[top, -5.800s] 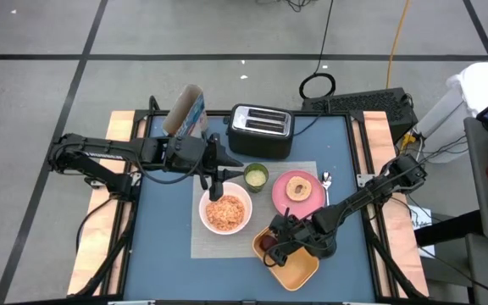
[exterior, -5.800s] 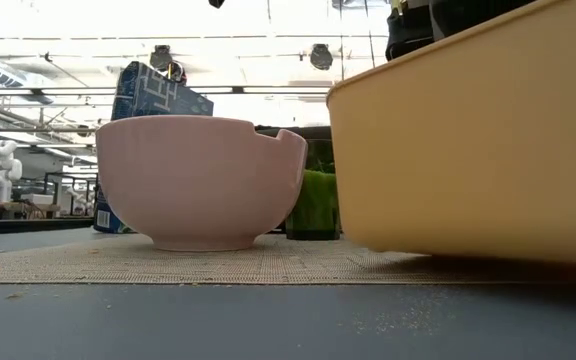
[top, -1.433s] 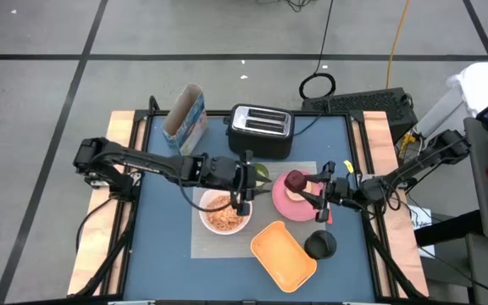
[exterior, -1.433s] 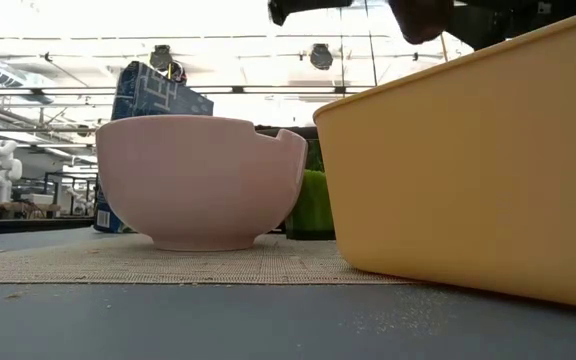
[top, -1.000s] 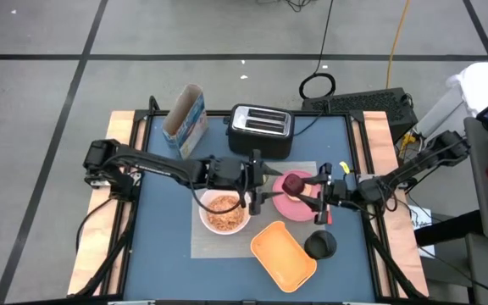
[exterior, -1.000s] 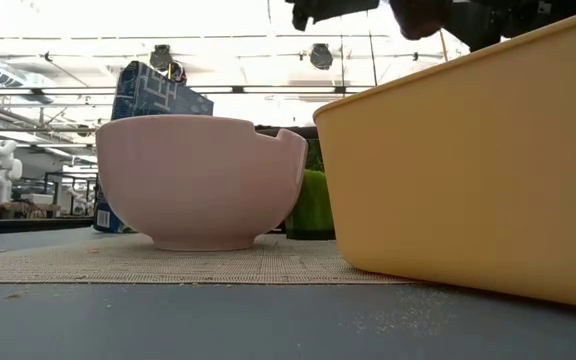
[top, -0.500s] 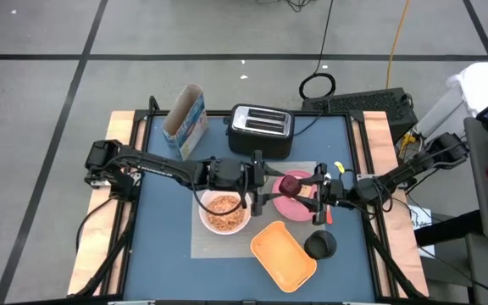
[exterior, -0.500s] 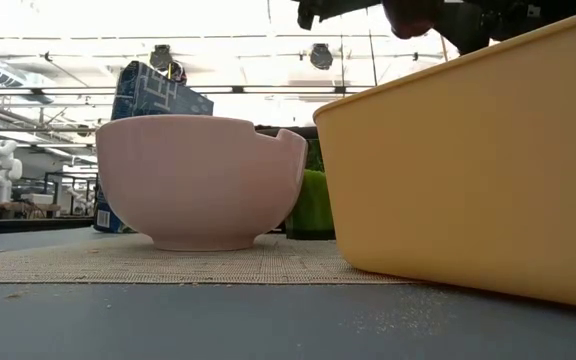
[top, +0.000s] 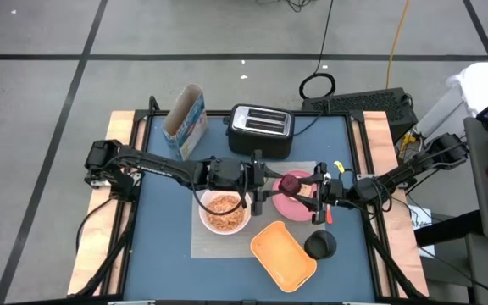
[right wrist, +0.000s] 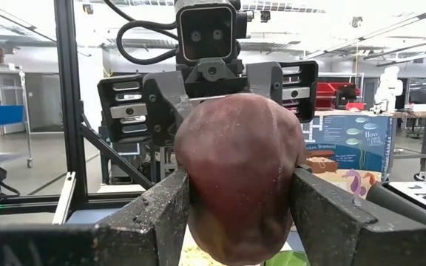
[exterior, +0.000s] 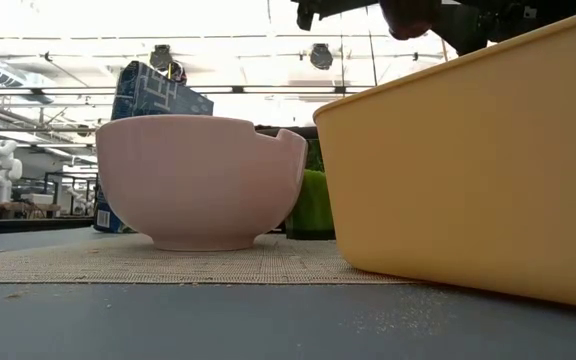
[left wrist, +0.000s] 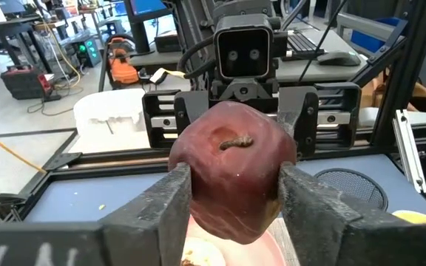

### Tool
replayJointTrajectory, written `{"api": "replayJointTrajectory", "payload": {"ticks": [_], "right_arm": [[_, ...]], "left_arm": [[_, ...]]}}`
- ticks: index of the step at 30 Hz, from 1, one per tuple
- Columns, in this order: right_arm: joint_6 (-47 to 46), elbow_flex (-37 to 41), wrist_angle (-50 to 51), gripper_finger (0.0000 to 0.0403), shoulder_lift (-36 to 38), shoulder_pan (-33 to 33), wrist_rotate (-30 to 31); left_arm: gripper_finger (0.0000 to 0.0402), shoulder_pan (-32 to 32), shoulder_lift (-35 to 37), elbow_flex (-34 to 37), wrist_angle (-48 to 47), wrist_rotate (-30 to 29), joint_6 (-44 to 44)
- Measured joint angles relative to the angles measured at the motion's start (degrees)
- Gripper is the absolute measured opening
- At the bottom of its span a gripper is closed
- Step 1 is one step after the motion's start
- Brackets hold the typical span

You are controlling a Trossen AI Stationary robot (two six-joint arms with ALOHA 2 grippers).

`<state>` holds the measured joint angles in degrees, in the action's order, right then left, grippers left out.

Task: Arrange a breakfast setting
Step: Put the apple on the gray table mat to the top right of the pink plate

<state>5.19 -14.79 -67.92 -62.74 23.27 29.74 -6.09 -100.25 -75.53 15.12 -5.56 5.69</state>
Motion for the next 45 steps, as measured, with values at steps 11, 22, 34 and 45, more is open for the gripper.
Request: {"api": "replayJointTrajectory", "payload": {"ticks": [11, 22, 34, 45], "right_arm": [[-3.22, 0.0, 0.17, 0.0219, -0.02, 0.0, 0.04], [-1.49, -0.04, 0.37, 0.0249, -0.02, 0.0, 0.15], [-1.53, -0.09, 0.37, 0.0353, -0.02, 0.0, 0.15], [-1.51, -0.09, 0.4, 0.038, 2.54, 0.0, 0.17]], "left_arm": [[0.018, 0.0, 0.0, 0.0, 0.04, 0.01, -0.19], [0.0179, 0.02, 0.02, 0.0, -0.01, -0.01, 0.23], [0.0179, 0.02, 0.02, 0.0, -0.07, 0.01, 0.2], [0.0179, 0.02, 0.02, 0.0, -0.16, 0.01, 0.14]]}}
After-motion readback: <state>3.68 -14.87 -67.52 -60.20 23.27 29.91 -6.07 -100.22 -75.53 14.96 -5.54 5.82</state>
